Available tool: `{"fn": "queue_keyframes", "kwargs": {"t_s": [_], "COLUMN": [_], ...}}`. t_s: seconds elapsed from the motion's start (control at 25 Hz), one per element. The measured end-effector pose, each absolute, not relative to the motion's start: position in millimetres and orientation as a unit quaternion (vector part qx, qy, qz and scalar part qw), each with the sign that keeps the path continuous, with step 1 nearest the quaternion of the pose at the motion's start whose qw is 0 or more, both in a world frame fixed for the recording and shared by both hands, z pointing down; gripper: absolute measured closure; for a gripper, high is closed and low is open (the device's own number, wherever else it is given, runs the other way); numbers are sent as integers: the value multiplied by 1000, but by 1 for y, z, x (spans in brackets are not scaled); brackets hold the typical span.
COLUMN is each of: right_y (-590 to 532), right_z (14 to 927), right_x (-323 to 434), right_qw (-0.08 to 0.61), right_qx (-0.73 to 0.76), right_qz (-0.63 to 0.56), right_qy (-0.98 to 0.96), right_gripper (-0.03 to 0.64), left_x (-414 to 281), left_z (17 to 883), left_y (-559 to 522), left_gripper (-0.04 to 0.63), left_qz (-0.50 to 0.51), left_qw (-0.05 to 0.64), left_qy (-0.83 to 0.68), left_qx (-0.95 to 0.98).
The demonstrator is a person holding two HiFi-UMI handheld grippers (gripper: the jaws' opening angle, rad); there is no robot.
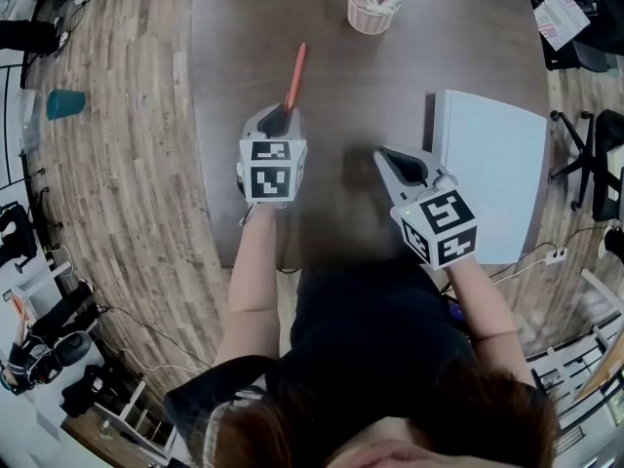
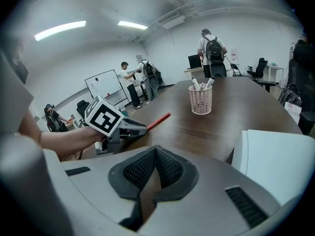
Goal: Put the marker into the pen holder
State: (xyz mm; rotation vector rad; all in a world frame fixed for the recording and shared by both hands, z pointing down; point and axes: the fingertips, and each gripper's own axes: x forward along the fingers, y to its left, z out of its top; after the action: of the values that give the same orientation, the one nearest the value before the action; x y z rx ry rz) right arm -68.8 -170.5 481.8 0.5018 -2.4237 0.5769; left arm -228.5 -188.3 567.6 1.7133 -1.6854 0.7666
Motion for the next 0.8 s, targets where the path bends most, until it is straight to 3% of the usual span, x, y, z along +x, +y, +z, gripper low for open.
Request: {"fn": "queue_keyframes", "kwargs": {"t_s": [0.8], "right_y": [-152], "right_z": [460], "right_x": [-56], "right_qw": [273], "right_qx": [196], "right_qz": [196], "right_qy": [-921], "right_gripper": [601], "left_x": [-214], "left_z": [468], "left_y": [-172], "left_gripper": [518], "left_qz": [248], "left_qw": [198], "left_qy": [-662], "left_qx": [679]}}
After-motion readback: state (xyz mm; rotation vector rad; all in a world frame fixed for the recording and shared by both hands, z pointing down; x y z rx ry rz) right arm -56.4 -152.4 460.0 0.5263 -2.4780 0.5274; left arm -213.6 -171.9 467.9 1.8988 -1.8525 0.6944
